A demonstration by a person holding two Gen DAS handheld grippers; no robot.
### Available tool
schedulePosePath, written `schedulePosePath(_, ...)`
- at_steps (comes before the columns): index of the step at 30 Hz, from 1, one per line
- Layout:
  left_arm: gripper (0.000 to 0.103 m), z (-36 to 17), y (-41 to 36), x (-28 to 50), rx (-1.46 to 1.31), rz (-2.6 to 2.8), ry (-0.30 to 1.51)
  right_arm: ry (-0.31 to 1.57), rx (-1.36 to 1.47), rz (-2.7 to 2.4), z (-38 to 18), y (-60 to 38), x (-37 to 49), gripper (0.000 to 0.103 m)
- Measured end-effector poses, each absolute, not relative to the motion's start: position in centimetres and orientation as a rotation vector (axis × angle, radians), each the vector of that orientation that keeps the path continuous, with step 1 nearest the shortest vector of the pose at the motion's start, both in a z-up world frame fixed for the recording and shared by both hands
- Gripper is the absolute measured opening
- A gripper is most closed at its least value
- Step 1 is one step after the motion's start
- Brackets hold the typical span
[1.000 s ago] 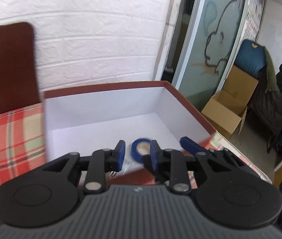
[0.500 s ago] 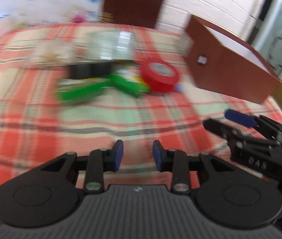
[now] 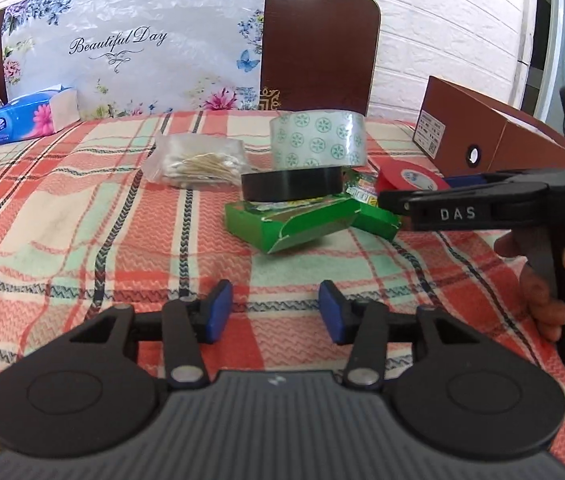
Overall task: Organize objects
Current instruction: 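Grasp the red tape roll by its rim with the left gripper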
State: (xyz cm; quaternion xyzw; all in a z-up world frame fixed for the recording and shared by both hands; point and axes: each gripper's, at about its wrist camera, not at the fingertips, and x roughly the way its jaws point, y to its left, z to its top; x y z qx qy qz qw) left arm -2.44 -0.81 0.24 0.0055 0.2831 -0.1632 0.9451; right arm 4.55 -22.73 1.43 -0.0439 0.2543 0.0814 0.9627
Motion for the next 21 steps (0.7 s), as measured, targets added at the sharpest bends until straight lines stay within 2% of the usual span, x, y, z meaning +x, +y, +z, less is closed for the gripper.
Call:
schedulePosePath(6,0.052,0.1,-1.0,-2.7,0.022,-0.332,0.573,0.524,-0.025,0.136,1.3,-24.0,1.8,0.073)
schedulePosePath(11,0.061,0.2,-1.5,-2.8,0.052,-0.341,0.578,0.578,-0.029,0.161,0.5,-24.8,-4.4,0.073)
schedulePosePath(13,0.062,0.4,-2.0,-2.7,0.08,-0.332,0.588,0.564,-0.06,0.165,0.4,-24.7,-6.7,0.073)
schedulePosePath(15,0.061,1.1,-2.7,-2.4,0.07,-0.34,0.629,0.539,-0.106,0.165,0.3,-24.5,-8.4,0.079)
schedulePosePath(17,0.053,2.4,-3.5,-2.1,-0.043,-0.445,0.688,0.53,-0.149,0.157,0.2,-24.0,-8.9,0.079)
schedulePosePath(21,0.051,5.2,-7.4,-2.6,-0.099,-0.632,0.707,0.544,-0.136,0.164,0.1,-24.1,-8.3,0.077)
